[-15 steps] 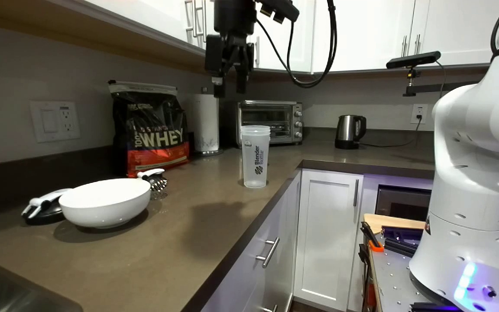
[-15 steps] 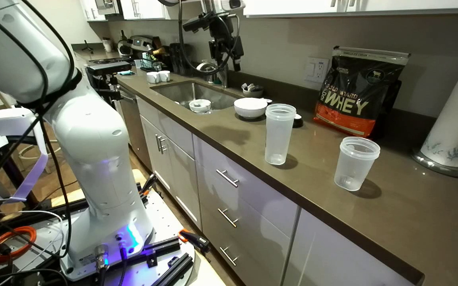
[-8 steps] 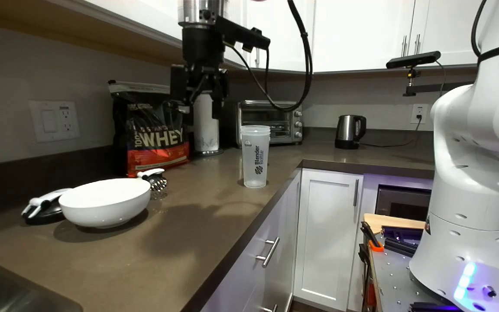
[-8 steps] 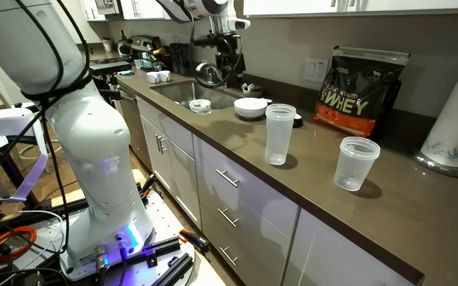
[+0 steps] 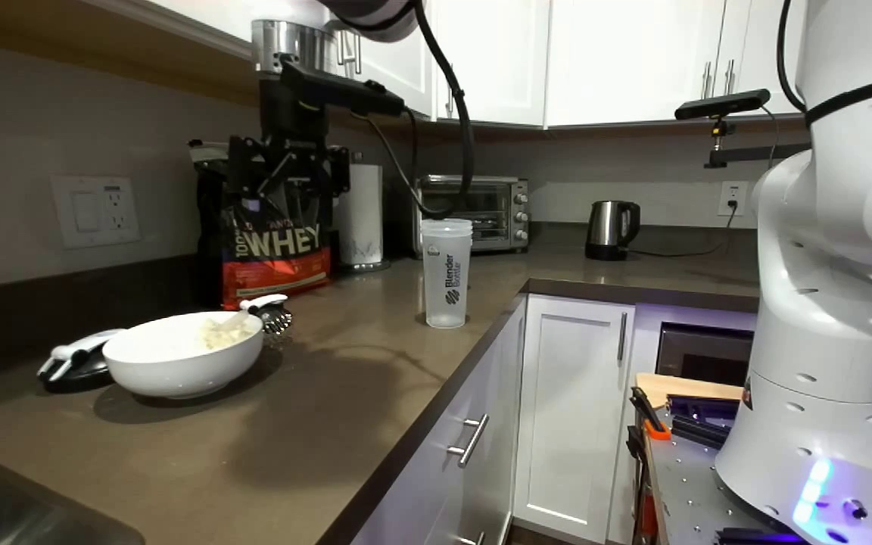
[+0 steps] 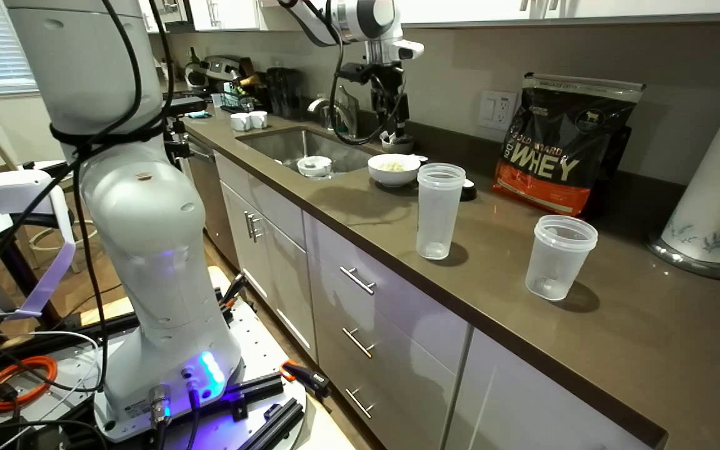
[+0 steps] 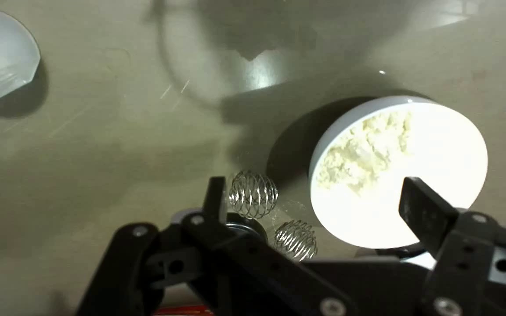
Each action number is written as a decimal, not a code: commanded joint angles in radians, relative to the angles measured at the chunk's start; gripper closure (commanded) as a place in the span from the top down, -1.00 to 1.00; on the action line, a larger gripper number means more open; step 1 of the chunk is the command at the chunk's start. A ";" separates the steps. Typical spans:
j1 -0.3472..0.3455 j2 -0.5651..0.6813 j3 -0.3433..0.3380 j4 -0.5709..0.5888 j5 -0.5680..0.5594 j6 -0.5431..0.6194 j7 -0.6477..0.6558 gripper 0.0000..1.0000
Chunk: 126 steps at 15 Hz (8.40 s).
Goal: Move the white bowl forward
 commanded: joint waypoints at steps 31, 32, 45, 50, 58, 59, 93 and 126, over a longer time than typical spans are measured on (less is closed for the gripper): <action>0.132 0.295 -0.161 0.115 -0.011 0.052 0.299 1.00; 0.133 0.299 -0.161 0.114 -0.011 0.050 0.300 1.00; 0.140 0.283 -0.171 0.091 -0.021 0.037 0.307 1.00; 0.139 0.271 -0.175 0.075 -0.022 0.036 0.310 1.00; 0.141 0.236 -0.172 0.028 -0.019 0.030 0.313 1.00; 0.142 0.230 -0.171 0.020 -0.021 0.030 0.315 1.00; 0.131 0.040 -0.121 -0.228 -0.011 0.028 0.345 1.00; 0.046 -0.101 -0.104 -0.389 -0.052 0.031 0.397 1.00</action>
